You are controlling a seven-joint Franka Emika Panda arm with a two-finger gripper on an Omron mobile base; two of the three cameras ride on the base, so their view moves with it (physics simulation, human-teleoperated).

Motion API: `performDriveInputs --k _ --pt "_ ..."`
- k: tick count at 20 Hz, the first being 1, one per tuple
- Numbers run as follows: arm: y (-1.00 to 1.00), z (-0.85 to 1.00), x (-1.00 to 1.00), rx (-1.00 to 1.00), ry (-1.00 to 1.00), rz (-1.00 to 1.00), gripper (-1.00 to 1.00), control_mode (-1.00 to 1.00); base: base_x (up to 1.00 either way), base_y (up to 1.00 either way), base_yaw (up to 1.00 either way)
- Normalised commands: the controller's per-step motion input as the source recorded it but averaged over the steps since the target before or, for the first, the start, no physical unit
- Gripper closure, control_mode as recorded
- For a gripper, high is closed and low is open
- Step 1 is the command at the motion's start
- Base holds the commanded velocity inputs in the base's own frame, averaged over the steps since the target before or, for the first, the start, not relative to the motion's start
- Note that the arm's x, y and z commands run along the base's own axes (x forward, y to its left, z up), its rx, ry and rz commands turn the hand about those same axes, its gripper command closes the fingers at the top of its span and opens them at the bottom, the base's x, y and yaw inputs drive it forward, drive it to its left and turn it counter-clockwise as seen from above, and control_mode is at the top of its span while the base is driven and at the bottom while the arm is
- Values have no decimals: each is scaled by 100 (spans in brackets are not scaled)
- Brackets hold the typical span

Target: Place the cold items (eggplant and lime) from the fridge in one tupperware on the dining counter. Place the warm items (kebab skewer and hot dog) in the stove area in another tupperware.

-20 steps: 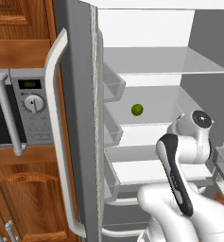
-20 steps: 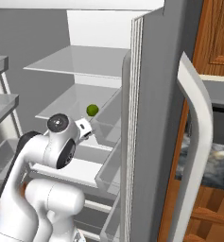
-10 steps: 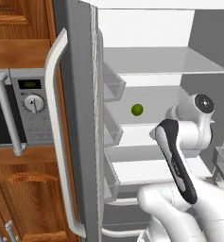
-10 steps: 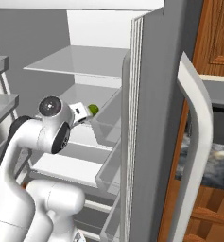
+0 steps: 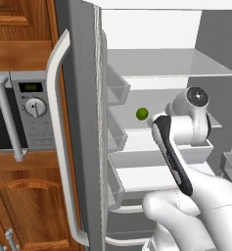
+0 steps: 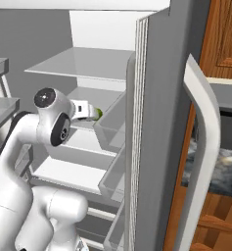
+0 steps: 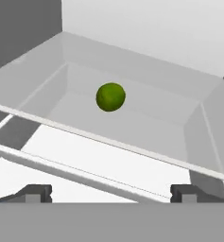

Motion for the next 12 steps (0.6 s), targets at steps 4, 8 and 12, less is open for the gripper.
performDriveInputs --k 4,8,12 --pt "0 -18 52 11 1 -46 -100 -100 0 0 0" --pt "0 -2 71 13 8 -30 -100 -100 0 0 0" --pt "0 -2 70 14 14 -14 -100 -100 0 0 0"
